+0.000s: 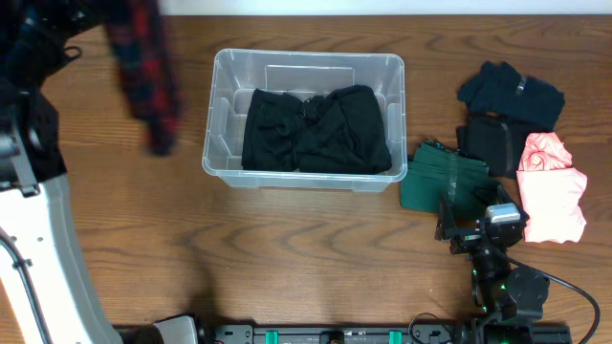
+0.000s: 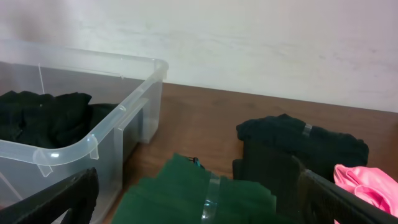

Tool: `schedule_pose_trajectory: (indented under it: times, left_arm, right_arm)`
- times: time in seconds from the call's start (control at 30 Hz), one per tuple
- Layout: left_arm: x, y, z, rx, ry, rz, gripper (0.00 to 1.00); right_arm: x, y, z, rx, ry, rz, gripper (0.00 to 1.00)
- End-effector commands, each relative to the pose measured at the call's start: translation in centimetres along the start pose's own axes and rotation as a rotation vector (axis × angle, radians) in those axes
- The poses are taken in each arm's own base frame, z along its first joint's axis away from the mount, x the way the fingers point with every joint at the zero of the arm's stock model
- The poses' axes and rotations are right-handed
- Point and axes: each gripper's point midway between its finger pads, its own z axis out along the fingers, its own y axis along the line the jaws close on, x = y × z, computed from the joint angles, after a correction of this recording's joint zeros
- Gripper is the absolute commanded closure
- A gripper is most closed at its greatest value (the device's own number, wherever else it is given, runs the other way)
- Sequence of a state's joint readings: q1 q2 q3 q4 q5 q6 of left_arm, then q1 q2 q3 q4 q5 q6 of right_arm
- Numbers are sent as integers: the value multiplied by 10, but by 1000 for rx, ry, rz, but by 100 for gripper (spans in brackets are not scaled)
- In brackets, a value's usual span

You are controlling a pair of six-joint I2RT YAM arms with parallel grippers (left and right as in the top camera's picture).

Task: Pack container
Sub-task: 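Lift the plaid shirt with the left gripper and lower it into the bin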

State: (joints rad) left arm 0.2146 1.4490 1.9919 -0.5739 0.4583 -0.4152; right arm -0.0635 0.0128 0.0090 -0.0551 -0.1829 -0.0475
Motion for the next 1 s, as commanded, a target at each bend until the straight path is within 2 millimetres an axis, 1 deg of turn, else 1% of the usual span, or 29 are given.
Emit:
schedule_pose_trajectory:
  times: [0.0, 0.23, 0.5, 0.6, 0.63, 0.77, 0.97]
  left_arm:
    - [-11, -37, -13, 101, -41, 4, 94]
    - [-1, -72, -6, 197, -29, 16, 94]
    - [23, -103, 11, 285, 30, 20, 94]
    - [29, -106, 19, 280, 40, 17, 95]
    - [31, -106, 21, 276, 44, 15, 94]
    - [37, -106, 28, 270, 56, 12, 94]
    - [38, -101, 34, 248, 54, 10, 94]
  right_arm:
    - [1, 0, 0, -1, 0, 5, 1]
    - [1, 0, 0, -1, 0, 5, 1]
    - [1, 0, 0, -1, 0, 5, 1]
    - [1, 0, 0, -1, 0, 5, 1]
    - [1, 0, 0, -1, 0, 5, 1]
    - [1, 0, 0, -1, 0, 5, 1]
    - [1, 0, 0, -1, 0, 5, 1]
